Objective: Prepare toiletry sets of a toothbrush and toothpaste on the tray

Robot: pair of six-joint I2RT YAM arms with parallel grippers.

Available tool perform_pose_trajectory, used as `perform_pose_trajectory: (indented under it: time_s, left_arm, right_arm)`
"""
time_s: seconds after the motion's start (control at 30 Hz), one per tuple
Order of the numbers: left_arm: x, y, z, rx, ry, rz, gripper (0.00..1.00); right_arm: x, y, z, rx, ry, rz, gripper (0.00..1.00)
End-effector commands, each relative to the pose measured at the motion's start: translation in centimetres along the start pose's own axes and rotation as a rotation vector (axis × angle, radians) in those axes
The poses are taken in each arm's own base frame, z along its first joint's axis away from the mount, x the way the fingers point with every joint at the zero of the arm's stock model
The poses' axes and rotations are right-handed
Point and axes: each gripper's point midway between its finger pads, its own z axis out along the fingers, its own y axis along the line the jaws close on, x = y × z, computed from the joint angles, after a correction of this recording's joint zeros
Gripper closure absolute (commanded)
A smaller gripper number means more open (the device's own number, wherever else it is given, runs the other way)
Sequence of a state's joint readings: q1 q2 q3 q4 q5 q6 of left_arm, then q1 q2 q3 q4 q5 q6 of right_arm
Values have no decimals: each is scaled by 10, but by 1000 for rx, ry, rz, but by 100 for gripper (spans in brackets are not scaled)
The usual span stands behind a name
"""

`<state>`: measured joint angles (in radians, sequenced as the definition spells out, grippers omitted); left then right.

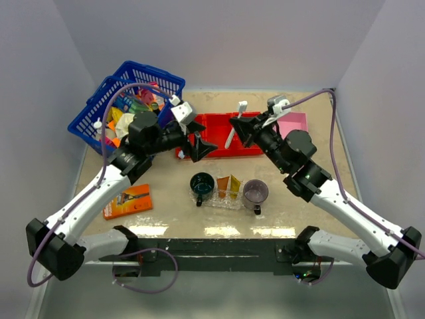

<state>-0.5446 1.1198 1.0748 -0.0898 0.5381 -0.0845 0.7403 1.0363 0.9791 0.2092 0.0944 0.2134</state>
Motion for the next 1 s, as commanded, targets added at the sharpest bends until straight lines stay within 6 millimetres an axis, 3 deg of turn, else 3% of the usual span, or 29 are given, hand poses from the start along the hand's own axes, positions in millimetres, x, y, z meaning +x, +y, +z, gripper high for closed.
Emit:
perform_pose_trajectory:
  time_s: [0.0,0.3,0.57,0.93,0.97]
  left_arm:
    - [-31,-20,18,78,-110,106,15]
    - [-25,-28,53,86,-80,86,19]
    - [-11,-25,75,88,-9,75,50]
    - [12,-30,80,142,44,64,100]
    - [17,-31,80,145,52,60,100]
  right_arm:
    - [-27,16,-3,-38,-89,203,100]
    - [-27,24,-5,-75,-97,287,100]
    - [-19,23,-9,-74,-85,299,100]
    - [-7,15,0,-25,-50,282,100]
    - [-5,15,0,-23,-45,282,100]
